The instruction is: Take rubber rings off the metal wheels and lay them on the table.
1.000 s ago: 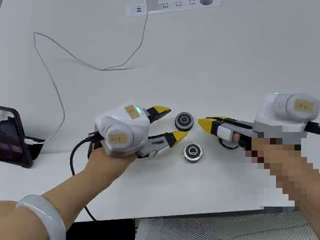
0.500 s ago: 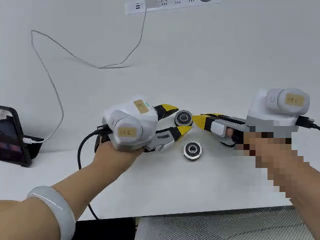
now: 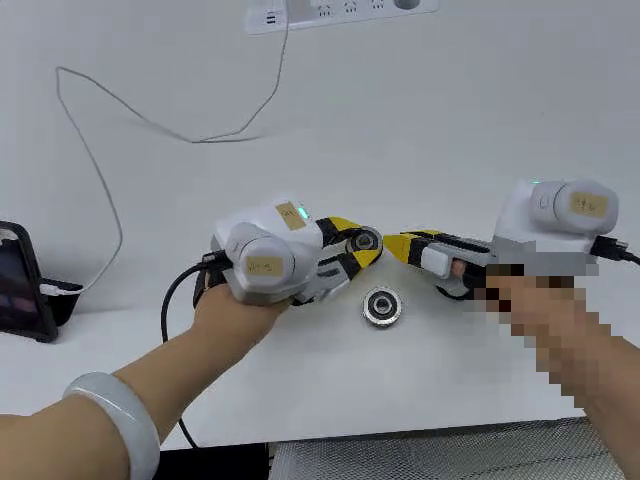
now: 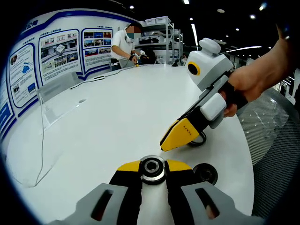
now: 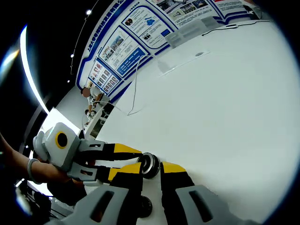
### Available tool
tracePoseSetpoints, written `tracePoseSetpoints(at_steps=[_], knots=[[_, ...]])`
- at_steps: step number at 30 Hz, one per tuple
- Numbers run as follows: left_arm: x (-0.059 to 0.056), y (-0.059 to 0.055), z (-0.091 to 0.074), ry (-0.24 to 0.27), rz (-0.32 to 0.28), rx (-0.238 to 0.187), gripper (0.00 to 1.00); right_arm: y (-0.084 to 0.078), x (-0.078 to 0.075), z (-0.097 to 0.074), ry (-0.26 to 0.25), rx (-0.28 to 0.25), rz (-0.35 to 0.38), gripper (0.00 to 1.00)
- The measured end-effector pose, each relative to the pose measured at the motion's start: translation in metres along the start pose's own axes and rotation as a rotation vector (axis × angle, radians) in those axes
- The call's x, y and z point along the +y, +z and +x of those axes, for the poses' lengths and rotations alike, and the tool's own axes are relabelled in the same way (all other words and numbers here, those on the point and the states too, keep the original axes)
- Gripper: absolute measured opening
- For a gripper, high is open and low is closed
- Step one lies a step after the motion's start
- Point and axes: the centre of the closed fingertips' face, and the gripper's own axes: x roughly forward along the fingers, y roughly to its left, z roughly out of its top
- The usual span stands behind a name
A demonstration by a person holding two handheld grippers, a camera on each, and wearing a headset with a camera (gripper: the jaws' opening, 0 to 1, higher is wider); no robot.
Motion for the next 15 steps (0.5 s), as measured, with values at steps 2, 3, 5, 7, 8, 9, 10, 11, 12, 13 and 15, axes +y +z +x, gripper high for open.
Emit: tracePoseSetpoints(at_steps=[2, 3, 5, 7, 8, 9, 10, 11, 12, 13, 15], knots=[[0.0007, -0.0013, 0.0004, 0.001, -0.001, 0.005, 0.19, -0.0002, -0.0002, -0.0001, 0.0, 0.0, 0.001, 0.16], [0.0011, -0.0018, 0.0005, 0.001, -0.003, 0.007, 0.18, -0.0003, 0.0, -0.0001, 0.0, 0.0, 0.0, 0.16], [0.003, -0.004, 0.0007, 0.007, -0.003, 0.015, 0.17, -0.0006, 0.0005, 0.0001, 0.002, 0.001, 0.001, 0.16], [0.0028, -0.0034, 0.0002, 0.007, -0.008, 0.011, 0.16, -0.0009, 0.0008, 0.0003, 0.003, 0.001, 0.003, 0.16], [0.003, -0.0035, 0.0, 0.008, -0.006, 0.012, 0.15, -0.0009, 0.001, 0.0004, 0.003, 0.001, 0.004, 0.16], [0.0031, -0.0035, -0.0002, 0.007, -0.006, 0.013, 0.15, -0.0011, 0.001, 0.0005, 0.004, 0.001, 0.004, 0.16], [0.0029, -0.0036, -0.0002, 0.007, -0.007, 0.012, 0.15, -0.0013, 0.0007, 0.0007, 0.003, 0.002, 0.004, 0.16], [0.0029, -0.0036, -0.0002, 0.006, -0.005, 0.013, 0.14, -0.0018, 0.0004, 0.001, 0.003, 0.003, 0.004, 0.16], [0.0023, -0.0045, -0.0001, 0.003, -0.006, 0.017, 0.14, -0.0024, -0.0001, 0.0014, 0.002, 0.005, 0.005, 0.16], [0.0028, -0.0041, -0.0002, 0.005, -0.002, 0.014, 0.14, -0.0033, -0.0005, 0.0019, 0.001, 0.008, 0.006, 0.16], [0.0027, -0.004, -0.0004, 0.006, -0.003, 0.014, 0.14, -0.0044, -0.0003, 0.0028, 0.003, 0.01, 0.007, 0.16]])
